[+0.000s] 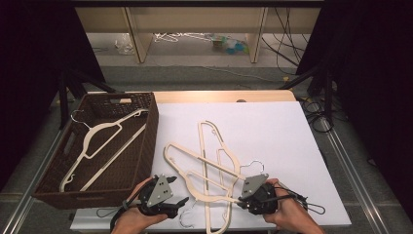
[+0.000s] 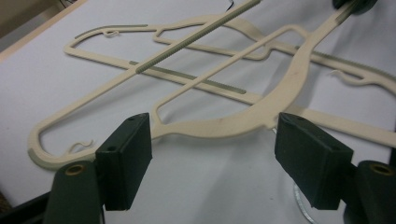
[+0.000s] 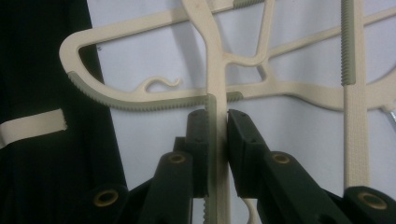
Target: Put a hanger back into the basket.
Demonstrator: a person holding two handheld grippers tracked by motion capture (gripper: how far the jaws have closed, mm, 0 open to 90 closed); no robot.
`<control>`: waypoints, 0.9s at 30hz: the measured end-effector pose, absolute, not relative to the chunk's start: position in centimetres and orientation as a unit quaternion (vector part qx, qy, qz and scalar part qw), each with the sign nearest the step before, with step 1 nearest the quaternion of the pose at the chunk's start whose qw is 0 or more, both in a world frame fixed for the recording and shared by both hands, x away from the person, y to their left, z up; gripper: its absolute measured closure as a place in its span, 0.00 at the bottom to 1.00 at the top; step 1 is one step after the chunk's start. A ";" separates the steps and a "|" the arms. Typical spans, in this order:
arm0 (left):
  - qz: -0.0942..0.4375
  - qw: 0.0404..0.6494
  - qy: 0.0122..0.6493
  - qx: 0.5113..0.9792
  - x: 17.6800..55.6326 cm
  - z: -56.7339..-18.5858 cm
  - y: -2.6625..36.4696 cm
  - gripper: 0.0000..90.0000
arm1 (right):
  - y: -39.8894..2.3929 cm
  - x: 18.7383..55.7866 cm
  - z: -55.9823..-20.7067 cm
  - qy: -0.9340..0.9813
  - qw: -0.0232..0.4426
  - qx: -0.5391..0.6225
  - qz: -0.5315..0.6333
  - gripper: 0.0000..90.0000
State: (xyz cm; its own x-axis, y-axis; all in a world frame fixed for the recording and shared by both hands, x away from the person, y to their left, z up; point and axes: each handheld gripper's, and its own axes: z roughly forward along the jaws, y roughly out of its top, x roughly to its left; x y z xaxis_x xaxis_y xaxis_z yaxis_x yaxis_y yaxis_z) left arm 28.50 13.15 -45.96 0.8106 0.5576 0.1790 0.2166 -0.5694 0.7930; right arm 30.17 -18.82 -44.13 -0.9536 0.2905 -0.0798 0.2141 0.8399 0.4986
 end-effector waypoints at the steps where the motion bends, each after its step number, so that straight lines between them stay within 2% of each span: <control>1: 0.213 0.401 0.222 0.863 28.6 -46.1 13.1 0.30 | -18.8 30.1 -43.9 0.956 0.077 0.131 0.250 0.88; 8: 0.227 0.370 0.179 0.883 29.3 -47.0 12.1 0.30 | -19.0 30.0 -43.0 0.956 0.080 0.127 0.251 0.88; 27: 0.255 0.328 0.128 0.901 29.6 -47.9 10.2 0.34 | -19.5 29.9 -42.1 0.957 0.072 0.125 0.253 0.88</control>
State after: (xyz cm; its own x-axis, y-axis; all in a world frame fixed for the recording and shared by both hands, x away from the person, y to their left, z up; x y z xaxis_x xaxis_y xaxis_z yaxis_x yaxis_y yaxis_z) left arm 29.59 10.18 -47.94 0.8371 0.3978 0.3754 0.0638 -0.7526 0.6553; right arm 29.88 -19.52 -42.10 -0.9587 0.2747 -0.0743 0.2018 0.8405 0.5029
